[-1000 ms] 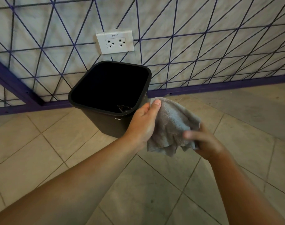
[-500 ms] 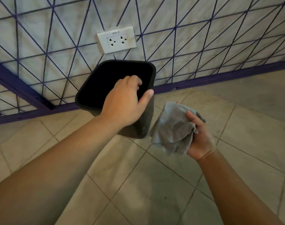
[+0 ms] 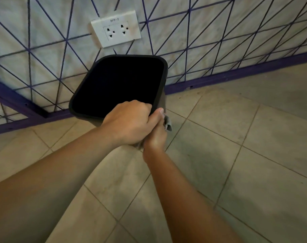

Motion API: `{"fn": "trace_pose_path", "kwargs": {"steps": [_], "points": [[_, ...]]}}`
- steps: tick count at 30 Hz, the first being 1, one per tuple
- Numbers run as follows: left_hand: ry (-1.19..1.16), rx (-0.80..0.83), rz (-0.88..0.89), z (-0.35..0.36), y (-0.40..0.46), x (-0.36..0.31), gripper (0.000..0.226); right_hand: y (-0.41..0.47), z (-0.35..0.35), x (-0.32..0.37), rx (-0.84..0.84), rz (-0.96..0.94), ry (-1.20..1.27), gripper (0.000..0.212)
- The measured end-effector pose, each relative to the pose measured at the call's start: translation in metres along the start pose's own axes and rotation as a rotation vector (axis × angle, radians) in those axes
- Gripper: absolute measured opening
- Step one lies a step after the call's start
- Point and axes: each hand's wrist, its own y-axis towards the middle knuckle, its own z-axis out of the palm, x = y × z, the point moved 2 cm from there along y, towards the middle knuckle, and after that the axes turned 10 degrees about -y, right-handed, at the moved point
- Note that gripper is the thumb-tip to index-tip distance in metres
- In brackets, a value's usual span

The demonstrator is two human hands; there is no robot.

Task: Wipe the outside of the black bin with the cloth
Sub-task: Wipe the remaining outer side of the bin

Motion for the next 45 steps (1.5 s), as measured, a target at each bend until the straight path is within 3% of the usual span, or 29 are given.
{"fn": "trace_pose_path", "kwargs": {"steps": [2, 4, 7, 10, 15, 17, 20, 24, 27, 29, 32, 34, 37, 41, 45], "points": [[0.000, 0.014, 0.020, 0.000, 0.002, -0.001, 0.052, 0.009, -0.006, 0.000, -0.019, 0.043, 0.060, 0.055], [0.016, 0.007, 0.033, 0.000, 0.002, -0.002, 0.052, 0.014, -0.012, 0.000, -0.044, 0.074, 0.064, 0.045], [0.027, -0.019, 0.026, 0.001, 0.000, -0.001, 0.052, 0.003, -0.003, -0.011, -0.045, -0.020, 0.026, 0.048], [0.038, -0.028, 0.027, 0.003, 0.001, 0.001, 0.054, -0.003, 0.001, -0.035, -0.033, -0.127, 0.042, 0.071], [0.042, -0.033, 0.026, 0.002, 0.001, -0.001, 0.056, 0.036, -0.013, -0.033, -0.076, 0.118, 0.058, 0.042], [0.030, -0.032, 0.027, 0.002, 0.000, 0.000, 0.056, 0.018, -0.014, -0.039, -0.070, 0.042, -0.032, 0.039], [0.025, -0.037, 0.038, 0.002, 0.000, 0.000, 0.056, 0.009, -0.017, -0.047, 0.002, -0.161, 0.051, 0.043], [0.031, -0.039, 0.031, 0.002, 0.001, 0.000, 0.056, 0.030, -0.012, -0.046, -0.037, -0.044, 0.036, 0.050], [0.023, -0.037, 0.035, 0.002, 0.001, 0.000, 0.055, 0.008, -0.010, -0.052, 0.013, -0.168, -0.046, 0.062], [0.019, -0.036, 0.036, 0.001, 0.000, 0.000, 0.055, 0.014, -0.014, -0.052, -0.005, -0.213, -0.067, 0.054], [0.019, -0.039, 0.033, 0.001, 0.001, 0.000, 0.056, 0.030, -0.018, -0.038, -0.045, -0.106, -0.013, 0.033], [0.009, -0.040, 0.031, 0.000, 0.001, 0.000, 0.056, 0.014, -0.014, -0.037, 0.011, -0.079, 0.004, 0.043], [0.001, -0.038, 0.037, 0.000, 0.001, 0.000, 0.056, 0.004, -0.017, -0.044, 0.068, -0.220, -0.086, 0.051], [0.012, -0.054, 0.037, 0.001, 0.002, 0.000, 0.056, 0.027, -0.020, -0.034, 0.039, -0.015, -0.049, 0.047], [-0.006, -0.043, 0.022, -0.001, 0.002, 0.000, 0.055, 0.012, -0.016, -0.031, 0.139, -0.115, 0.006, 0.067]]}}
